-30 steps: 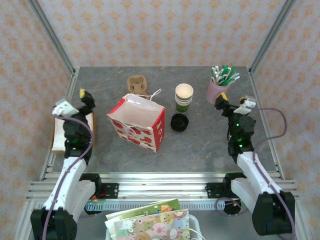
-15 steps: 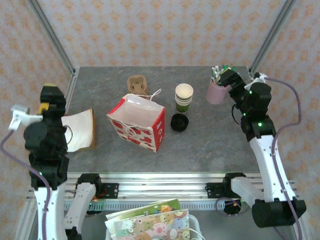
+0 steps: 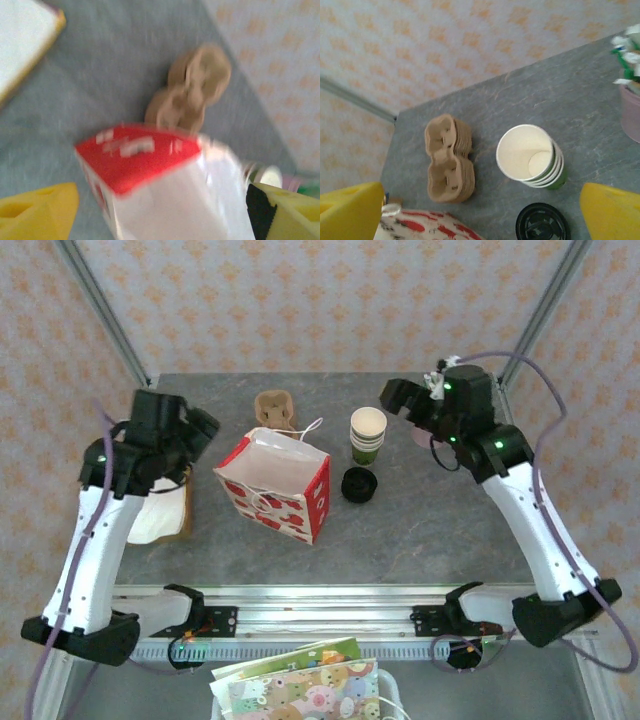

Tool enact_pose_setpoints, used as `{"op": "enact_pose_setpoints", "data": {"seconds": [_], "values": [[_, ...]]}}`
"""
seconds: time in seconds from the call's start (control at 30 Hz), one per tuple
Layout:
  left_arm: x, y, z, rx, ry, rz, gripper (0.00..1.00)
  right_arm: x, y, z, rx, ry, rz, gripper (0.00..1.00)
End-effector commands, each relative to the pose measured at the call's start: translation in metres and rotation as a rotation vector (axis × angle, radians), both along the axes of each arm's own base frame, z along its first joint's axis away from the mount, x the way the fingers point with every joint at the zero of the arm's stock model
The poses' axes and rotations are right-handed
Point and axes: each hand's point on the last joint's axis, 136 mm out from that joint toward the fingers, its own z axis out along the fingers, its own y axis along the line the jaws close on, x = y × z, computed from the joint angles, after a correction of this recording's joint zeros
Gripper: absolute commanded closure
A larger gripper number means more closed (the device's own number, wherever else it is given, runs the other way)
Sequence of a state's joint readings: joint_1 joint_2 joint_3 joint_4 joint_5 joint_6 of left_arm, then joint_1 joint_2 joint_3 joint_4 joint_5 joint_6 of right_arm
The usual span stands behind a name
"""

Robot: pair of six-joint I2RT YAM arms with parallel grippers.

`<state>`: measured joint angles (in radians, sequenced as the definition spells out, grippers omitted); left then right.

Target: Pack the takeout coffee

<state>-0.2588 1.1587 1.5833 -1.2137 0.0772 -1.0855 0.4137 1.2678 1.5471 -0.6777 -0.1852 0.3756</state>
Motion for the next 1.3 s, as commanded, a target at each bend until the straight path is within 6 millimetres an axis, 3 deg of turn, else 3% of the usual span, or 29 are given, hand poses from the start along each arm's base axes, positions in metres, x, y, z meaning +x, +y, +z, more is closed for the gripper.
{"op": "enact_pose_setpoints", "data": {"seconds": [0.0,0.13,0.27,0.43,0.67,0.87,1.0,1.27], "values": [[-0.051,-0.034,-0.038,-0.084,0.219,-0.064,0.11,-0.003,0.002,-0.014,-0.18,0.047,0.009,0.0],[-0.07,-0.072,-0.053,-0.129,0.303,-0.12,0.11,0.002,0.02,-0.019,-0.267,0.046,0.038,0.0],[-0.078,-0.096,-0.057,-0.149,0.348,-0.137,0.11,0.006,0.031,-0.024,-0.314,0.045,0.044,0.0],[-0.075,-0.105,-0.057,-0.174,0.354,-0.085,0.15,0.008,0.039,-0.032,-0.344,0.042,0.05,0.0],[-0.065,-0.114,-0.07,-0.29,0.337,0.03,0.32,0.003,0.045,-0.044,-0.361,0.047,0.066,0.0],[-0.061,-0.114,-0.085,-0.313,0.333,0.083,0.37,-0.001,0.045,-0.048,-0.358,0.047,0.077,0.0],[-0.053,-0.114,-0.087,-0.321,0.32,0.089,0.45,-0.001,0.045,-0.052,-0.365,0.052,0.08,0.0],[-0.04,-0.063,-0.073,-0.158,0.317,0.112,0.7,-0.002,0.045,-0.054,-0.363,0.054,0.078,0.0]]}}
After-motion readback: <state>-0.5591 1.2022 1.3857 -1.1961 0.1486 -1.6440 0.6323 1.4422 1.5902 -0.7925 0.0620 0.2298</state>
